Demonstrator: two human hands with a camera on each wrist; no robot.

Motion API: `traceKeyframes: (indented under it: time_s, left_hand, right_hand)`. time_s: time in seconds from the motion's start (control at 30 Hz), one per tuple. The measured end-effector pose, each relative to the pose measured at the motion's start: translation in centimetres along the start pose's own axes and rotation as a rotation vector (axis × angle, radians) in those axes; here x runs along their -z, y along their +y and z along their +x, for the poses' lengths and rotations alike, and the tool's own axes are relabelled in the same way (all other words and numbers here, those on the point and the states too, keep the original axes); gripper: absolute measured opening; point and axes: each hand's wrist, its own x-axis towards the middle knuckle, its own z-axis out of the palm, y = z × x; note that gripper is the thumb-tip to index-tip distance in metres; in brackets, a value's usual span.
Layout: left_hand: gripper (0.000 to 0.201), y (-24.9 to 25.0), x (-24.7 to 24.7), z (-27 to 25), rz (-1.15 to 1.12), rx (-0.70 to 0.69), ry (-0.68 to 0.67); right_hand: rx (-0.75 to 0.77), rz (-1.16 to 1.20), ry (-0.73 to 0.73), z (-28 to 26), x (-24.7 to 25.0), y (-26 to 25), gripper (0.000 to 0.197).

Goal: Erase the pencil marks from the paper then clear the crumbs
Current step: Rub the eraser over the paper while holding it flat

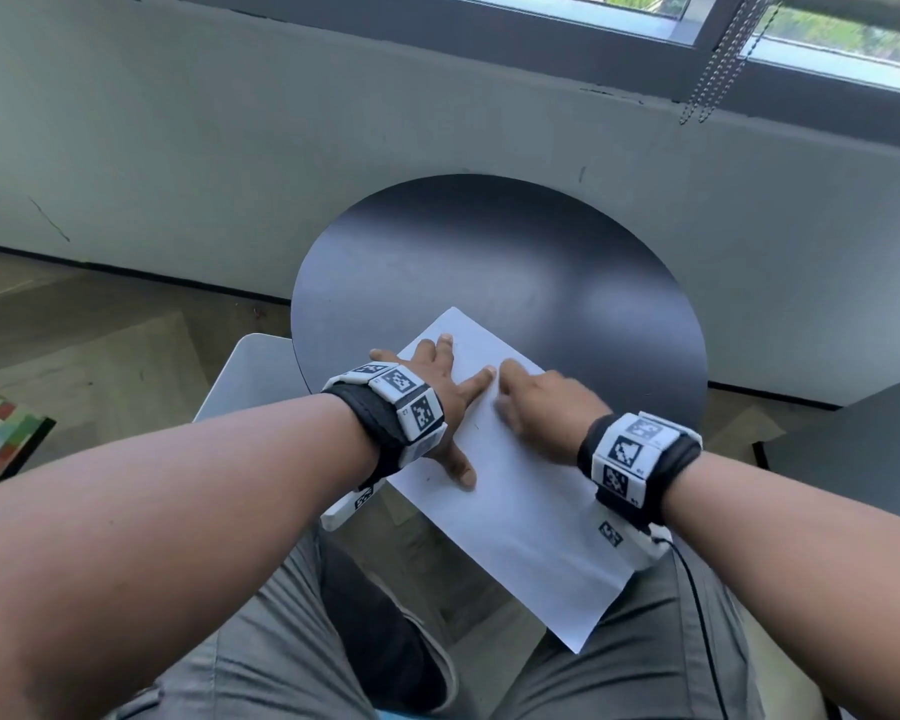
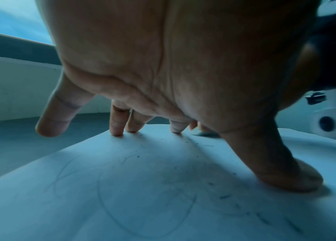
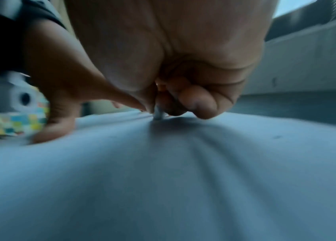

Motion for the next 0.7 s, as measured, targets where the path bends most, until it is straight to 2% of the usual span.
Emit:
traceKeyframes:
  time_s: [0.1, 0.2, 0.27, 0.3, 0.43, 0.47, 0.63, 0.7]
  left_hand:
    - [0.139, 0.0, 0.0, 0.0, 0.006, 0.012, -0.006]
    - [0.139, -0.1, 0.1, 0.1, -0.003, -0.001, -0.003]
    - [0.140, -0.1, 0.1, 0.0, -0.004, -0.002, -0.005]
    - [0.140, -0.1, 0.0, 0.0, -0.002, -0.001, -0.004]
    - [0.139, 0.0, -0.1, 0.0, -0.007, 0.006, 0.012]
    - [0.139, 0.0, 0.0, -0.1, -0.007, 0.007, 0.011]
    - [0.139, 0.1, 0.1, 0.0, -0.004, 0.002, -0.001]
    - [0.139, 0.1, 0.0, 0.1, -0.004, 0.001, 0.002]
  right_hand:
    - [-0.116, 0.031, 0.030, 0.8, 1.0, 0.6, 0.019]
    - [0.059, 0.033, -0.055, -1.0, -0.7, -1.4, 0.038]
    - [0.164, 0.029, -0.134, -2.7, -1.5, -2.0, 0.034]
    - [0.166, 0.020, -0.131, -2.7, -1.3, -1.7, 0.029]
    - [-0.142, 0.088, 0.012, 0.3, 1.1, 1.5, 0.019]
    - [-0.160, 0.102, 0.026, 0.5, 1.3, 1.7, 0.018]
    - [0.168, 0.024, -0.124, -3.2, -1.1, -1.3, 0.025]
    - [0.122, -0.004, -0.082, -2.4, -0.9, -0.7, 0.023]
